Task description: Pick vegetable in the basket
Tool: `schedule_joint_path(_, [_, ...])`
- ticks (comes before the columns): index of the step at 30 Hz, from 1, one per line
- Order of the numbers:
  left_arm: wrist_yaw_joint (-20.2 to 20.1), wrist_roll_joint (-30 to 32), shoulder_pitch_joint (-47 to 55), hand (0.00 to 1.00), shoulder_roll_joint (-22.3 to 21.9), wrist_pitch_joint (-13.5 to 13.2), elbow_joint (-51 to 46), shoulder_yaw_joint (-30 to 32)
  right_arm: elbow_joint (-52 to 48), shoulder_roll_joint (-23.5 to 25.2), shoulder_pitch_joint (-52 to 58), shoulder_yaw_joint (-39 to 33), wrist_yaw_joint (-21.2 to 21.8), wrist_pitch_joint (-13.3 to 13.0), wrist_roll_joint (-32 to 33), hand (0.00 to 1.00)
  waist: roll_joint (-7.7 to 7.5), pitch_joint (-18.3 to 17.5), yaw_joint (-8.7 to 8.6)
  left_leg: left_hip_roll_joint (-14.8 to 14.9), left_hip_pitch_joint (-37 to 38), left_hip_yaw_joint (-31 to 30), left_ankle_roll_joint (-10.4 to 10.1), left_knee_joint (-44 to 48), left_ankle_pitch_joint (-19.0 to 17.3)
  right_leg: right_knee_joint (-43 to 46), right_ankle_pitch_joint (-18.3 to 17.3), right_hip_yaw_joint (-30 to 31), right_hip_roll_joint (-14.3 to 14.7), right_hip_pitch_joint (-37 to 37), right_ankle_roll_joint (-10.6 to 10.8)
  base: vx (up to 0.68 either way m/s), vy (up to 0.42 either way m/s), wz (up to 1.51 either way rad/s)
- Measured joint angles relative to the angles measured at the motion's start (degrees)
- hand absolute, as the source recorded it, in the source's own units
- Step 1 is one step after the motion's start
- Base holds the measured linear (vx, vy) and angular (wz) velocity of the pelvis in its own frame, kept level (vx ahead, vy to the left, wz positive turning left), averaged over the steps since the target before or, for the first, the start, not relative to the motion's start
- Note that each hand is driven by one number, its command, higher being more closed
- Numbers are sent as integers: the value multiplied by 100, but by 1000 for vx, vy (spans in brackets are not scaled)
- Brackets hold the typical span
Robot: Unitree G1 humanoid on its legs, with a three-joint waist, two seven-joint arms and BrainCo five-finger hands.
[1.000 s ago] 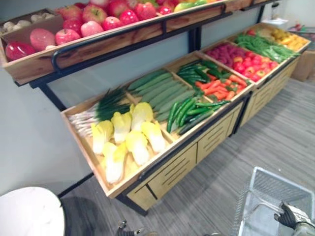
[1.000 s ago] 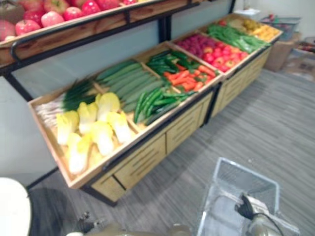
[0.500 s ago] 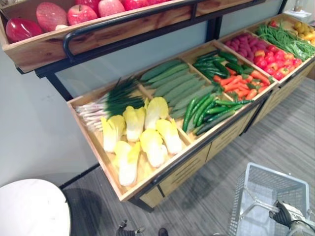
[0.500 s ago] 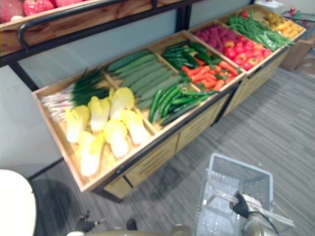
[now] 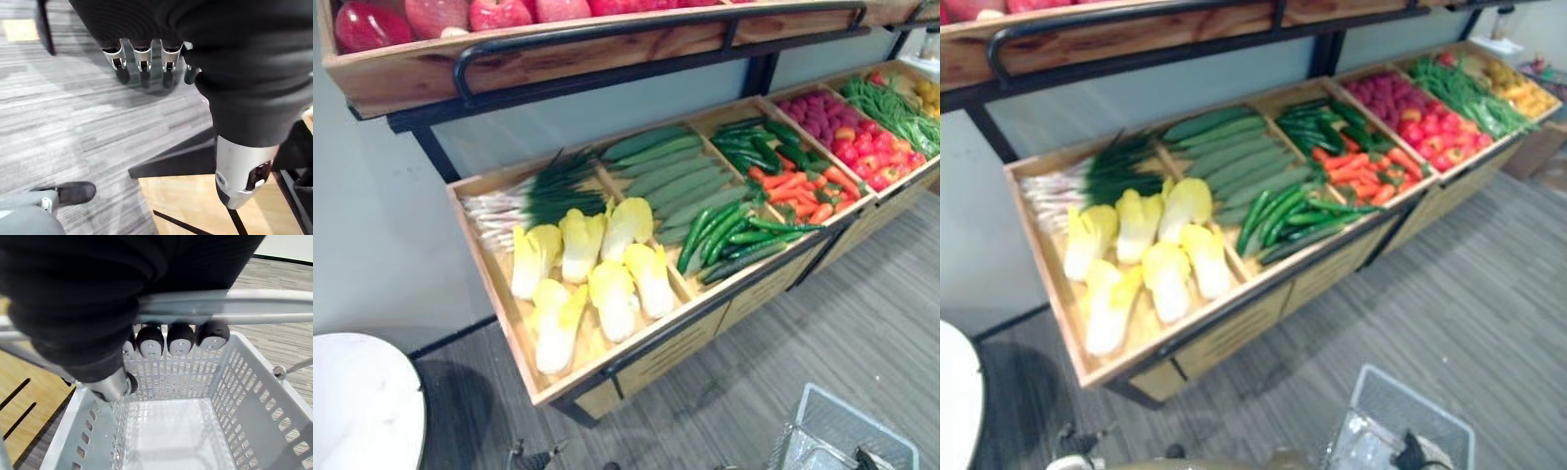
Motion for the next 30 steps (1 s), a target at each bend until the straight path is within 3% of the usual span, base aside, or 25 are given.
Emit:
schedule_joint_path(3, [121,-408,83,0,-95,1,75,688,248,-83,-30,-198,-38,48,8,100,194,-114,15,138,3,0,-84,-115,52,-202,61,-64,200,99,-88,67,-102,6])
schedule_joint_path(9, [439,-910,-46,0,-78,-3,-54,1297,348,-137,-63,-236,-43,43,99,100,181,-117,10,180,11,-69,-108,-115,70,-321,96,-170,252,214,-121,38,-30,8])
schedule_joint_path(12, [644,-907,10,0,-157,-27,-1201,1305,371,-137,-67,-362,-74,37,223,100,172,-121,27,154,-8,-180,-101,-118,98,-388,116,-277,215,299,-97,-14,9,21])
schedule_joint_path(15, [969,-620,243,0,-387,-143,-3025,1233,367,-133,-72,-418,-114,33,224,100,165,-129,29,77,-28,-288,-47,-150,149,-399,136,-366,142,318,-76,-42,27,16])
schedule_joint_path(18, [1072,-74,366,0,-543,-160,-3980,1035,354,-104,-98,-473,-115,-10,226,100,184,-141,33,13,-17,-291,-9,-229,198,-400,158,-373,109,318,-40,-26,26,6])
schedule_joint_path(24, [992,767,477,0,-620,-163,-4798,409,340,-62,-180,-557,-116,-9,216,100,223,-160,27,-48,-6,-275,39,-265,231,-404,191,-350,63,309,-3,-3,4,1])
schedule_joint_path(30, [796,1007,474,0,-616,-131,-5168,-53,336,-60,-251,-521,-115,2,176,100,239,-165,15,-16,17,-117,36,-268,227,-513,282,-200,107,283,-20,-3,0,-14])
